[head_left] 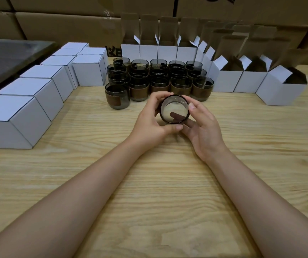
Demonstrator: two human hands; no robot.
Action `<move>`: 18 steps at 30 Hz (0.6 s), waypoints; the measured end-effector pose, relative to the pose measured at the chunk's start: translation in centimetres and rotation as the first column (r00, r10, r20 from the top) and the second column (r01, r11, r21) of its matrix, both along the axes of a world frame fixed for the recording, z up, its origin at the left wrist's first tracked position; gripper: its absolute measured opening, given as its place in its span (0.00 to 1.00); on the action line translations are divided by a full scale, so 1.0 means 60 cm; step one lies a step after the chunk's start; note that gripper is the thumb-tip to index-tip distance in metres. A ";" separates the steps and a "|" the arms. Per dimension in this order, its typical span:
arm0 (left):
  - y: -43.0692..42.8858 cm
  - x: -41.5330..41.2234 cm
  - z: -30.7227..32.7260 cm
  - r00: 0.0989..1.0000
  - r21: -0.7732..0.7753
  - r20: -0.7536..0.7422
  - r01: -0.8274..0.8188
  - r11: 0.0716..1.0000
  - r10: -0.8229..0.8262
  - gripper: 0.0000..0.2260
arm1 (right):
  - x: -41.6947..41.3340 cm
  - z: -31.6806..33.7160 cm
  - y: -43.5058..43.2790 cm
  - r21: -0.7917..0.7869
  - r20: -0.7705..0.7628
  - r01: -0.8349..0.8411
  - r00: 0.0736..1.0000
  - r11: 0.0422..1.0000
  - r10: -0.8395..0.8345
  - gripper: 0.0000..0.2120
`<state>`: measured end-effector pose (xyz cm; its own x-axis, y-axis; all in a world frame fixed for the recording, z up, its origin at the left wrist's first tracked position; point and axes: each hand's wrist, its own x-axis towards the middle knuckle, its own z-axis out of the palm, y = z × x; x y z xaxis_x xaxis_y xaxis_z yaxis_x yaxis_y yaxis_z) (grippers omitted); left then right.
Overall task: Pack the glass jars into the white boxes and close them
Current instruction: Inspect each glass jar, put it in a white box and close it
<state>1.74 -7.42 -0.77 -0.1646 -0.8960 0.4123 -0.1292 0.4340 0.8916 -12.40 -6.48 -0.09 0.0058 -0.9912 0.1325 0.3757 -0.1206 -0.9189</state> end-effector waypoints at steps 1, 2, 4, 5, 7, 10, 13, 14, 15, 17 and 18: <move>-0.001 0.000 0.000 1.000 0.010 -0.011 -0.012 1.000 0.012 0.31 | 0.002 -0.001 -0.001 0.010 -0.025 0.005 1.000 1.000 -0.005 0.13; -0.001 0.000 0.001 1.000 0.019 -0.017 -0.023 1.000 0.023 0.31 | 0.005 -0.002 -0.001 0.022 -0.056 0.011 0.998 1.000 -0.010 0.14; -0.002 0.000 0.001 0.999 0.031 -0.020 -0.046 0.998 0.047 0.31 | 0.010 -0.005 -0.002 0.030 -0.129 0.024 0.991 0.999 -0.020 0.14; -0.003 0.000 0.001 0.998 0.036 -0.018 -0.060 0.998 0.061 0.30 | 0.012 -0.007 -0.003 0.020 -0.166 0.031 0.986 0.999 -0.028 0.14; -0.004 0.000 0.001 0.995 0.051 -0.020 -0.098 0.994 0.099 0.29 | 0.014 -0.010 -0.003 -0.018 -0.244 0.058 0.968 0.998 -0.061 0.14; -0.005 0.000 0.003 0.985 0.075 -0.027 -0.168 0.983 0.170 0.27 | 0.016 -0.016 -0.004 -0.088 -0.414 0.088 0.903 0.992 -0.117 0.19; -0.005 -0.002 0.004 0.975 0.066 0.025 -0.220 0.973 0.219 0.28 | 0.020 -0.022 -0.001 -0.133 -0.525 0.097 0.837 0.986 -0.153 0.20; -0.005 -0.003 0.003 0.972 0.062 0.046 -0.234 0.970 0.231 0.28 | 0.020 -0.023 -0.001 -0.139 -0.542 0.103 0.825 0.985 -0.163 0.19; -0.005 -0.003 0.003 0.967 0.059 0.068 -0.249 0.967 0.245 0.29 | 0.020 -0.022 0.000 -0.138 -0.558 0.110 0.812 0.984 -0.169 0.18; -0.007 -0.003 0.001 0.958 0.062 0.104 -0.274 0.960 0.267 0.29 | 0.018 -0.021 0.001 -0.124 -0.590 0.114 0.790 0.986 -0.165 0.15; -0.009 -0.003 0.000 0.956 0.072 0.111 -0.280 0.957 0.271 0.29 | 0.018 -0.021 0.002 -0.113 -0.606 0.117 0.779 0.987 -0.162 0.14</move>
